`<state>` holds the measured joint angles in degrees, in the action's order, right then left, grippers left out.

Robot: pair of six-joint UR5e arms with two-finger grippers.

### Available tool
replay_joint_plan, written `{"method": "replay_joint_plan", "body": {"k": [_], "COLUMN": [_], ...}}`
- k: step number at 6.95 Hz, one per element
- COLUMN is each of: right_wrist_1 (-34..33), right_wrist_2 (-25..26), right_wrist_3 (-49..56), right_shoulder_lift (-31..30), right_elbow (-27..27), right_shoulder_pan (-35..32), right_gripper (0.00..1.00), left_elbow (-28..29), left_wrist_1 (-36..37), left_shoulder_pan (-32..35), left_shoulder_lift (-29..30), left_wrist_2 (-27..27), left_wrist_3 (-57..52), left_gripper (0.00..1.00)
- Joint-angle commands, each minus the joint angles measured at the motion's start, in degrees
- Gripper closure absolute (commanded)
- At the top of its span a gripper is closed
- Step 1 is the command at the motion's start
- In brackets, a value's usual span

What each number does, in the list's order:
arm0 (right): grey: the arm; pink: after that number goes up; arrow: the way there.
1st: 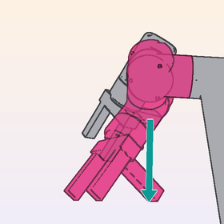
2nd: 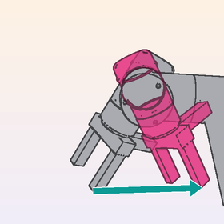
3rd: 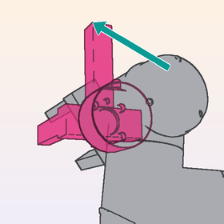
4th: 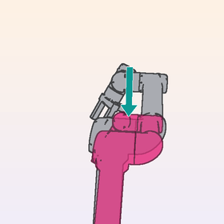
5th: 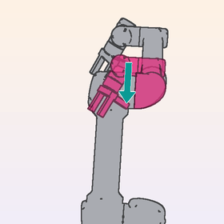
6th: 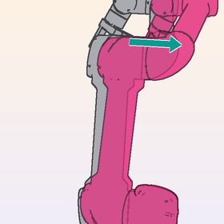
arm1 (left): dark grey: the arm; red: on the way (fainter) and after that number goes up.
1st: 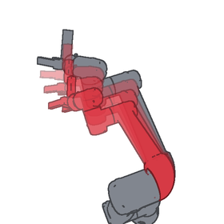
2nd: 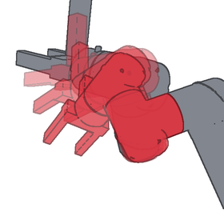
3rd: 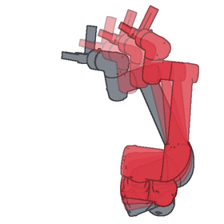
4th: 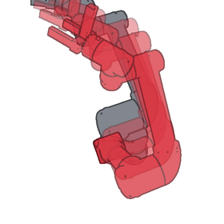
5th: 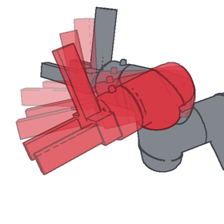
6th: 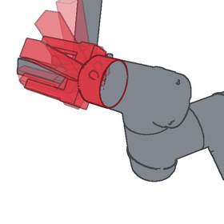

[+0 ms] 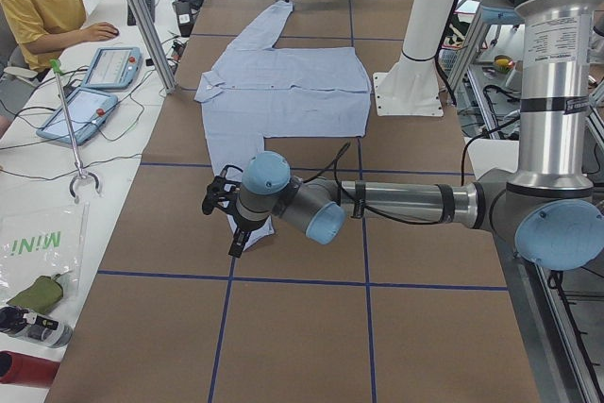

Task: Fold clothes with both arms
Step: 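Grasp the sleeve cuff nearest the right gripper with the right gripper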

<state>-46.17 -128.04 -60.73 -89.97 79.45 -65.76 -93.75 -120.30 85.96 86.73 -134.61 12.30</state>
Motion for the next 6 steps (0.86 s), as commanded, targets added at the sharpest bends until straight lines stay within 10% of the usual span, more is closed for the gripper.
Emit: {"method": "replay_joint_plan", "body": {"k": [1, 2, 4, 6], "right_wrist_1": [0.1, 0.2, 0.3, 0.7], "right_wrist_2": [1.4, 1.4, 1.2, 1.0], "right_wrist_3": [-0.4, -0.5, -3.8, -3.7], "right_shoulder_lift": [0.1, 0.1, 0.1, -0.2], "right_elbow": [-1.4, -2.0, -1.8, -1.0], "right_shoulder_pan": [1.2, 1.1, 1.1, 1.0], "right_gripper": [0.15, 0.27, 1.00, 1.00], "left_elbow": [0.1, 0.0, -0.3, -0.4], "left_wrist_1": [-1.9, -2.0, -2.0, -2.0], "left_shoulder_pan": [0.0, -0.1, -0.1, 0.0], "left_shoulder_lift": [0.0, -0.1, -0.1, -0.1], "left_wrist_2": [0.2, 0.2, 0.2, 0.2], "left_wrist_3": [0.0, 0.4, 0.4, 0.5], "left_gripper": [0.00, 0.00, 0.00, 0.00]}}
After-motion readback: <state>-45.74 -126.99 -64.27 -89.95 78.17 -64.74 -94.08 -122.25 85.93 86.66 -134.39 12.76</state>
